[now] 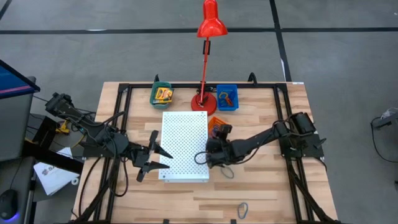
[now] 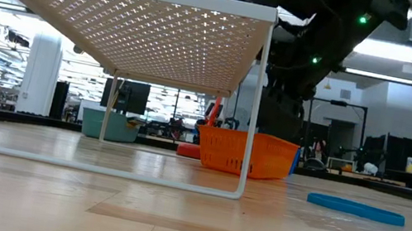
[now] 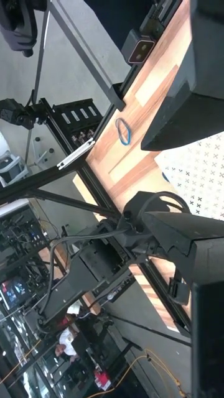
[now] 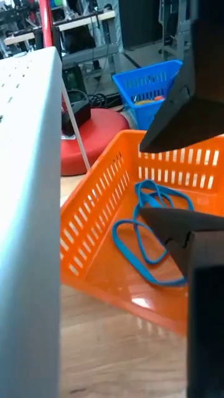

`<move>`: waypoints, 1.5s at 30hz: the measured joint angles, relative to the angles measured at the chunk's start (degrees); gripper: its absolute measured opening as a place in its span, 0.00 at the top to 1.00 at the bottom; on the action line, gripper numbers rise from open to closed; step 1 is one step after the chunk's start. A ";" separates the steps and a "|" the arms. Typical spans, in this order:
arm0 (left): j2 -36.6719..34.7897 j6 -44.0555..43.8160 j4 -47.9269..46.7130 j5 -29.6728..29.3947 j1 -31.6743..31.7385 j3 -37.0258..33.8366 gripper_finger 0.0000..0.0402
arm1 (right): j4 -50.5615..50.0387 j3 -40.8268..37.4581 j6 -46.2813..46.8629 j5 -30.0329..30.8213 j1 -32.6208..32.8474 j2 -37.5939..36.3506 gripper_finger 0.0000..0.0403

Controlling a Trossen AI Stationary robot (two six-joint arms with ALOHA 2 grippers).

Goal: Pick & Place Office Desk Supplies
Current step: Put the blue rubber band into the orange bin

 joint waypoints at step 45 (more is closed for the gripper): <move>0.00 -0.05 3.69 -0.03 0.00 0.00 0.59 | 71.49 -41.39 -6.07 6.52 29.22 -37.48 0.55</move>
